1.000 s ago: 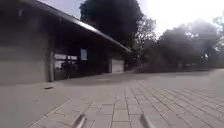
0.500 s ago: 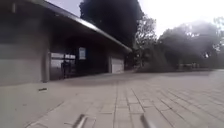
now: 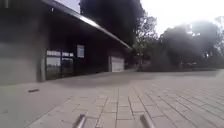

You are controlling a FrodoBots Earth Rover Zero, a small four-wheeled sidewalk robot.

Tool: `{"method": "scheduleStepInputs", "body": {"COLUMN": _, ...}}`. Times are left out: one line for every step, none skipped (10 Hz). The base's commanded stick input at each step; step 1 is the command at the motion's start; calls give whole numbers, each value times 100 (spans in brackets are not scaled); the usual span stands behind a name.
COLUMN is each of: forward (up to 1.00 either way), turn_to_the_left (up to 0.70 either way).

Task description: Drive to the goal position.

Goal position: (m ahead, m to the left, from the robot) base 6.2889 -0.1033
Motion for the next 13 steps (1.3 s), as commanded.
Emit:
{"method": "scheduleStepInputs", "body": {"forward": 70, "turn_to_the_left": 0}}
{"method": "scheduleStepInputs", "body": {"forward": 70, "turn_to_the_left": 0}}
{"method": "scheduleStepInputs", "body": {"forward": 70, "turn_to_the_left": 0}}
{"method": "scheduleStepInputs", "body": {"forward": 70, "turn_to_the_left": 0}}
{"method": "scheduleStepInputs", "body": {"forward": 70, "turn_to_the_left": 0}}
{"method": "scheduleStepInputs", "body": {"forward": 70, "turn_to_the_left": 0}}
{"method": "scheduleStepInputs", "body": {"forward": 70, "turn_to_the_left": 0}}
{"method": "scheduleStepInputs", "body": {"forward": 70, "turn_to_the_left": 0}}
{"method": "scheduleStepInputs", "body": {"forward": 70, "turn_to_the_left": 0}}
{"method": "scheduleStepInputs", "body": {"forward": 70, "turn_to_the_left": 0}}
{"method": "scheduleStepInputs", "body": {"forward": 70, "turn_to_the_left": 0}}
{"method": "scheduleStepInputs", "body": {"forward": 70, "turn_to_the_left": 0}}
{"method": "scheduleStepInputs", "body": {"forward": 70, "turn_to_the_left": 0}}
